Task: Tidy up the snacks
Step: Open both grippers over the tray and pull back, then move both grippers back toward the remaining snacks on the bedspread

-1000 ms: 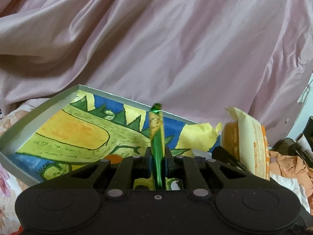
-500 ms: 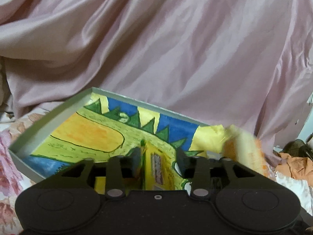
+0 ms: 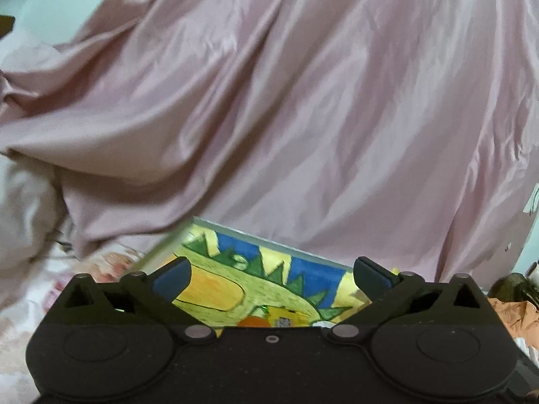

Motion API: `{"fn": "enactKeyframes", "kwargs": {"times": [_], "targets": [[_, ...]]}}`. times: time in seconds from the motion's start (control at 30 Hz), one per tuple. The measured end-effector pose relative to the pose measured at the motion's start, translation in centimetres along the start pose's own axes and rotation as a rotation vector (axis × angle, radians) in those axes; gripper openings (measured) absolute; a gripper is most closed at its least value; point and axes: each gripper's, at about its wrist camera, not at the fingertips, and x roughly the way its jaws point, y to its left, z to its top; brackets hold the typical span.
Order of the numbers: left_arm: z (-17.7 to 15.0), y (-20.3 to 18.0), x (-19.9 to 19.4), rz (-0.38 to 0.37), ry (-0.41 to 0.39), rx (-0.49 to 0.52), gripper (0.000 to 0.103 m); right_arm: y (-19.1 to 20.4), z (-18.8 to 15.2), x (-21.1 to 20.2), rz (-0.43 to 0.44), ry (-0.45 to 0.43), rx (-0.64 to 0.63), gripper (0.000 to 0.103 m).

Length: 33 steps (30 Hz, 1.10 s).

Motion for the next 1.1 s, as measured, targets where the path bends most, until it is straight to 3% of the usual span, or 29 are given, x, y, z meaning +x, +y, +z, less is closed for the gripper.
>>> {"fn": "enactKeyframes", "kwargs": {"times": [0.2,0.33,0.6,1.1], "targets": [[0.8,1.1,-3.8,0.02,-0.039,0.029,0.102,0.8,1.2,-4.2,-0.026,-0.095,0.001,0.103],[0.9,2.2,-6.7,0.024,-0.053,0.045,0.102,1.1,1.8,-6.7,-0.019,-0.129,0.005,0.103],[0.2,4.5,-11.6,0.044,-0.061,0.054,0.102,2.4,1.2,-11.1,-0.003,-0.143,-0.02,0.103],[-3.7,9.4,-17.1,0.053,0.024,0.056,0.102,6.8,-1.8,-18.2,0.027,-0.113,-0.169,0.103]]}}
